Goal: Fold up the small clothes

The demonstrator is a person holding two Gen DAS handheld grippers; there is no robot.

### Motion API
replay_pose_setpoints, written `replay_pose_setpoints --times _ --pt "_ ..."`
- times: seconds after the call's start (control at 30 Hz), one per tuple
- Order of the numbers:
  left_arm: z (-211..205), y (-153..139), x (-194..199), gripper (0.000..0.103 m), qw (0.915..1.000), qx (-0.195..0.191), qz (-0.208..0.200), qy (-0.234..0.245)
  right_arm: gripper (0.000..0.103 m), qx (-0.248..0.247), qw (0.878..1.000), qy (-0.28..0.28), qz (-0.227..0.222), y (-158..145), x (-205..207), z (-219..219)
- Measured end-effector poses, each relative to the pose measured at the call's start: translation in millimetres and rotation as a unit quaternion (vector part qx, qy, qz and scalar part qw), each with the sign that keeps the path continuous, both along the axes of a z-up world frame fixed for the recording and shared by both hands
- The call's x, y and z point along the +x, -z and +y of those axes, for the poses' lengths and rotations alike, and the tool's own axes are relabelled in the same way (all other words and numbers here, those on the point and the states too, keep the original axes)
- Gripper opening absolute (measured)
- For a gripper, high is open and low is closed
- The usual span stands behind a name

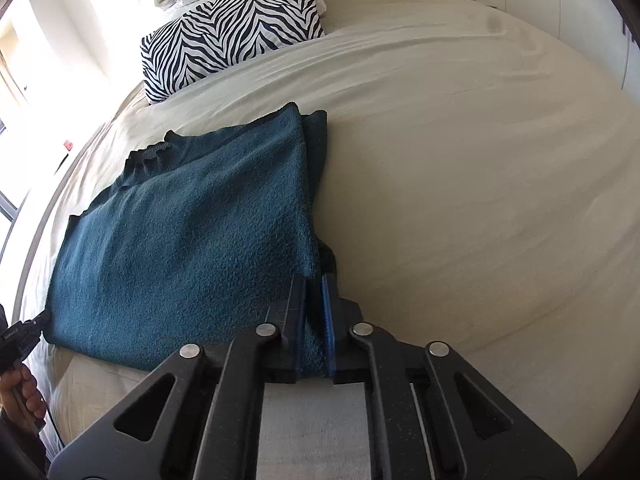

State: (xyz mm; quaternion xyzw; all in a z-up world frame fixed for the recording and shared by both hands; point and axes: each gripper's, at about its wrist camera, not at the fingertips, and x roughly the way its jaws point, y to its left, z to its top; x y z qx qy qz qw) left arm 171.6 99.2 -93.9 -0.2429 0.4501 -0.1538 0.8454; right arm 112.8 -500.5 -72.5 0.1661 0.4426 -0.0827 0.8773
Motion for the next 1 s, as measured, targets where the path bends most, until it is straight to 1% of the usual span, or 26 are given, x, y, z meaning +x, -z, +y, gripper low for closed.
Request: replay_pose_setpoints --times 0.07,0.2,0.3,0.6,0.9,1.0 --pt "-1 0 0 0.008 1.0 0.004 0.001 0.002 0.005 -0.007 1.0 0.001 0.001 -2 -1 3" --pt "-2 0 2 0.007 0.9999 0.008 0.002 0.007 0.005 0.007 1.0 0.01 0.0 -5 -7 1" --pt "0 0 1 0.007 0.9999 0.01 0.003 0.01 0.005 0.022 1.0 0.015 0.001 -4 -13 -4" --pt "1 4 -4 0.007 0.9998 0.012 0.003 0.017 0.005 0.035 0.999 0.022 0.002 5 -18 -8" --pt "3 8 -6 0.007 0.9999 0.002 0.006 0.013 0.004 0.044 0.999 0.027 0.008 16 -20 -10" --pt "4 10 -8 0.007 0.9999 -0.003 0.006 0.013 0.005 0.054 0.998 0.026 0.006 20 -18 -12"
